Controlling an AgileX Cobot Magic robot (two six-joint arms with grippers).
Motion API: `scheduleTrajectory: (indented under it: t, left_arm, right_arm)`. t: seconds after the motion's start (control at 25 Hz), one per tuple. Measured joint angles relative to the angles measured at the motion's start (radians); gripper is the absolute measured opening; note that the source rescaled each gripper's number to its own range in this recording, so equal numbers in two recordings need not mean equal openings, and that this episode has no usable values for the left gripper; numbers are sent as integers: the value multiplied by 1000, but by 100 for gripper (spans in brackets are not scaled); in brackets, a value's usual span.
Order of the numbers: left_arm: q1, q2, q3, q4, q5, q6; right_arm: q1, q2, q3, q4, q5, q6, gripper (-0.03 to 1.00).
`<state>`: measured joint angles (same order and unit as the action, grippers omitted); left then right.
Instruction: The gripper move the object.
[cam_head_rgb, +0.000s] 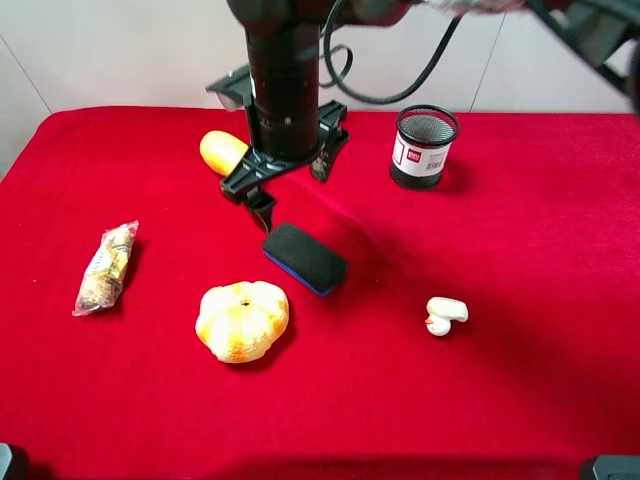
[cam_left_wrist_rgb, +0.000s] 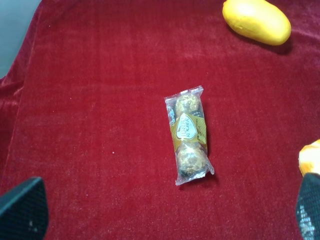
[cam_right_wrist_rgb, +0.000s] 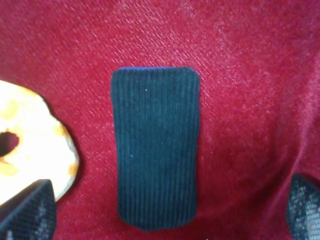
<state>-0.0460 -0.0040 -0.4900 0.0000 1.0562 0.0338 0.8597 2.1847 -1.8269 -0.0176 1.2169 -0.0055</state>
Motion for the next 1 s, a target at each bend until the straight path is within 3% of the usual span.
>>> scheduleTrajectory:
  t: [0.48,1.0]
  left_arm:
    - [0,0,0,0,0,0]
    - [0,0,0,0,0,0]
  right_arm:
    - [0,-161,9,0,0,0,100]
    - [0,-420,288,-48,0,20,100]
